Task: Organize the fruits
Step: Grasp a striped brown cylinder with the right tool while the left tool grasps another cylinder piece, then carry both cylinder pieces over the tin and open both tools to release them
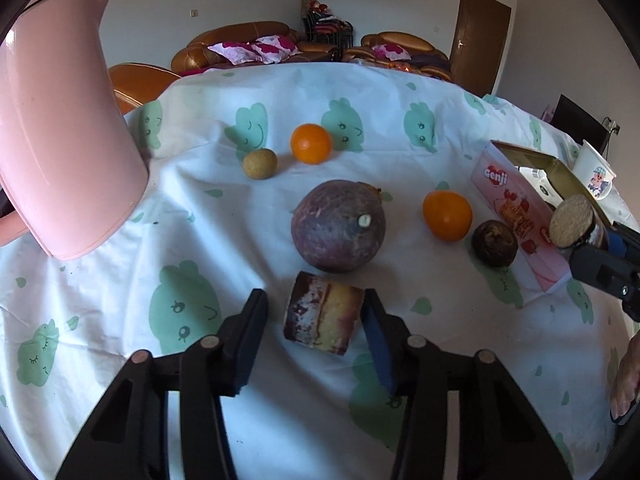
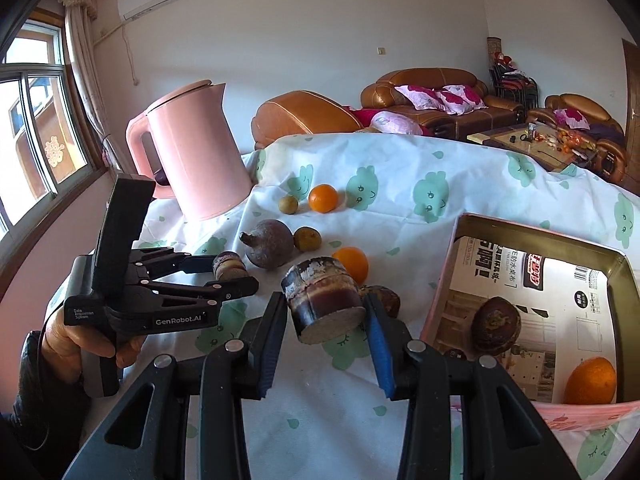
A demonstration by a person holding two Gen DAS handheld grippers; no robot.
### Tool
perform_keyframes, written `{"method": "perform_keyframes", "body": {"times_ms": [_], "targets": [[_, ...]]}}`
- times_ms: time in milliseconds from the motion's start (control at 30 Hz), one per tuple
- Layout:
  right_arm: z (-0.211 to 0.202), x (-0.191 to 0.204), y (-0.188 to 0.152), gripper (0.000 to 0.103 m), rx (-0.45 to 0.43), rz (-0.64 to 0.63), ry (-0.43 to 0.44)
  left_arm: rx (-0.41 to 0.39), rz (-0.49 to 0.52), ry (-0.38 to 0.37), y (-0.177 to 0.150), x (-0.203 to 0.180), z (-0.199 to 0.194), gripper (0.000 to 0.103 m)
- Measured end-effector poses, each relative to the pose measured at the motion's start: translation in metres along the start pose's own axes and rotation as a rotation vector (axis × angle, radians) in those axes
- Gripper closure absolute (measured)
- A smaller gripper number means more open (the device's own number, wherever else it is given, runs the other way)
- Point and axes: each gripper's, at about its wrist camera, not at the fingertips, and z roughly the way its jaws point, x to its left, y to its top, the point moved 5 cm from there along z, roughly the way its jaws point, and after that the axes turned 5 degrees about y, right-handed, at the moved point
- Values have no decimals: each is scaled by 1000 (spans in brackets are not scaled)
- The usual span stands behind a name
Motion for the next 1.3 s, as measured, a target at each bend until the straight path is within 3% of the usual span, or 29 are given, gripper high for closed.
{"method": "perform_keyframes", "body": {"times_ms": [67, 400, 533, 733, 933, 1133, 1300], "targets": [[0, -2, 1, 62, -4, -1, -10, -10, -23, -10, -1, 6, -3, 71], [-35, -36, 14, 62, -113, 46, -105, -159, -194, 52, 1, 33, -31, 71], [-55, -65, 17, 62, -160, 83, -169, -225, -204, 57, 4, 22, -47, 71], [-84, -114, 14, 62, -191, 119, -281, -285, -157, 10, 20, -25, -59, 71], [-105, -161, 7, 62, -195, 177, -351, -290, -44, -52, 45, -96, -56, 71], [-111, -196, 2, 62, -180, 232, -379, -246, 27, -115, 68, -169, -36, 71], [-94, -201, -2, 62, -119, 223, -363, -192, 65, -144, 71, -223, -15, 71]]}}
